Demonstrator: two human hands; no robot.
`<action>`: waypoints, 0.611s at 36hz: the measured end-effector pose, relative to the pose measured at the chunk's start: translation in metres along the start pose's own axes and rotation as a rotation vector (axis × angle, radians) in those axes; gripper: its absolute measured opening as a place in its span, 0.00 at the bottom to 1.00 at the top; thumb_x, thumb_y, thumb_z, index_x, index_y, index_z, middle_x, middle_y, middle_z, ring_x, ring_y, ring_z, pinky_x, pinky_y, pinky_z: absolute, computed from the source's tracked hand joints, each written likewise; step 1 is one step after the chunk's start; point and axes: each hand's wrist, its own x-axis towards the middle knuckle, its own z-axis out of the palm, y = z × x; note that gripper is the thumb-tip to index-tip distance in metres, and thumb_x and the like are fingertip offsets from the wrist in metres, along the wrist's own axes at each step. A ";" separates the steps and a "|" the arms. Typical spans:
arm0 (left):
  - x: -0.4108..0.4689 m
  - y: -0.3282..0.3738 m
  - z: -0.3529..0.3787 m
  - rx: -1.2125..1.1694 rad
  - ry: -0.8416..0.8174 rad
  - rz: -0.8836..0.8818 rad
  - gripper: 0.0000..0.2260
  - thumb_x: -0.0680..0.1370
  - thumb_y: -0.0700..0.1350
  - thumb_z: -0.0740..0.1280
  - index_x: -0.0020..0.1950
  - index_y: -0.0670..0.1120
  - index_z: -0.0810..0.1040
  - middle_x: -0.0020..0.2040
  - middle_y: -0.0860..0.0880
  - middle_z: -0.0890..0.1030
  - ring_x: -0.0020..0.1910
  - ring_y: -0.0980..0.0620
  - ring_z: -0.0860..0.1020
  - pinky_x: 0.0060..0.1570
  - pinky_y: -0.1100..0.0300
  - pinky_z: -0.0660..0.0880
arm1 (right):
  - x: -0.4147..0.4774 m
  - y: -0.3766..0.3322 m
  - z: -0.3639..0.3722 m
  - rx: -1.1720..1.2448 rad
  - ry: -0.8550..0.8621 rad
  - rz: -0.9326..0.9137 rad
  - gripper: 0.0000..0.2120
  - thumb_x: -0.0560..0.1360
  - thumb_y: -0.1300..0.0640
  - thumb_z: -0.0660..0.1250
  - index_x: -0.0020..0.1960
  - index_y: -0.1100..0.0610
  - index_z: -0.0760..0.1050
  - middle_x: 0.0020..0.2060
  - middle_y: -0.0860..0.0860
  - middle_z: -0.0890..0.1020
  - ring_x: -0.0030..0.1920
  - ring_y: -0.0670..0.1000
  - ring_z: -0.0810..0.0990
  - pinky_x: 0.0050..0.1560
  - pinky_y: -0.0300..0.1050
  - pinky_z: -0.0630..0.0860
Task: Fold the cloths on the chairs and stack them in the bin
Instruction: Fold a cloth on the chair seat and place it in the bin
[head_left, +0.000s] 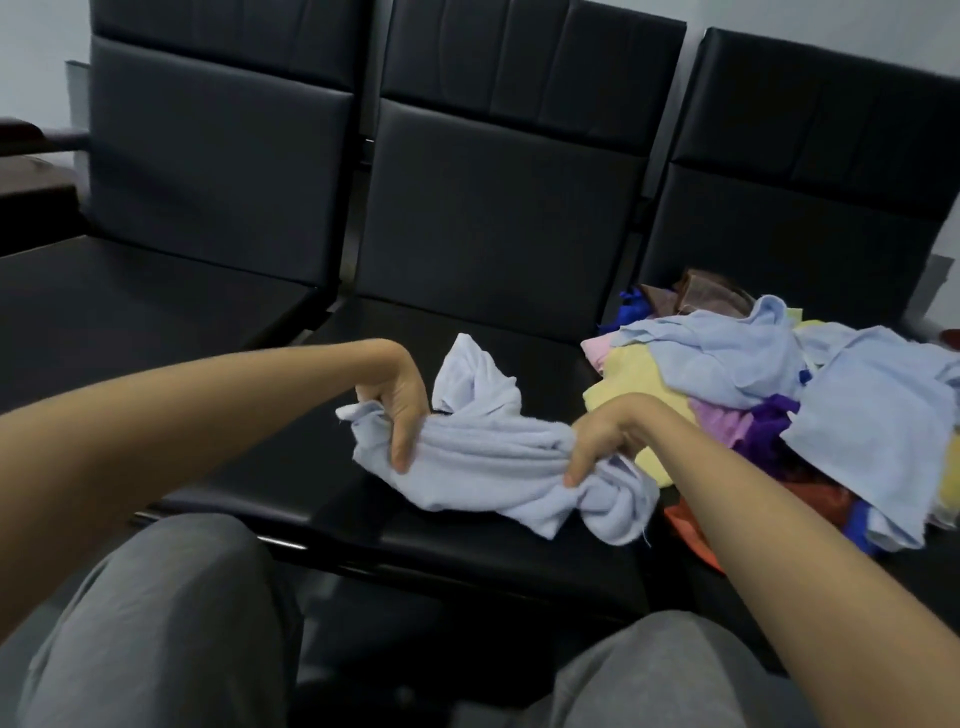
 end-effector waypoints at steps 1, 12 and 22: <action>-0.004 0.003 -0.010 0.057 0.155 -0.024 0.09 0.78 0.40 0.67 0.57 0.40 0.77 0.50 0.48 0.82 0.51 0.47 0.81 0.40 0.65 0.77 | -0.002 -0.005 -0.010 -0.029 0.141 -0.017 0.14 0.71 0.58 0.73 0.53 0.61 0.75 0.48 0.56 0.80 0.46 0.54 0.79 0.50 0.48 0.77; -0.156 0.023 -0.155 -0.395 1.779 0.435 0.12 0.72 0.33 0.59 0.51 0.42 0.76 0.46 0.45 0.76 0.45 0.45 0.74 0.34 0.57 0.69 | -0.121 -0.072 -0.145 -0.013 1.743 -0.328 0.12 0.75 0.71 0.55 0.56 0.61 0.67 0.55 0.60 0.76 0.54 0.62 0.74 0.43 0.51 0.66; -0.148 -0.012 -0.099 -0.003 1.616 0.570 0.08 0.69 0.30 0.63 0.45 0.37 0.76 0.38 0.46 0.76 0.40 0.50 0.73 0.31 0.66 0.66 | -0.126 -0.049 -0.117 -0.295 1.427 -0.366 0.12 0.73 0.67 0.59 0.55 0.57 0.68 0.48 0.57 0.76 0.45 0.58 0.75 0.40 0.49 0.69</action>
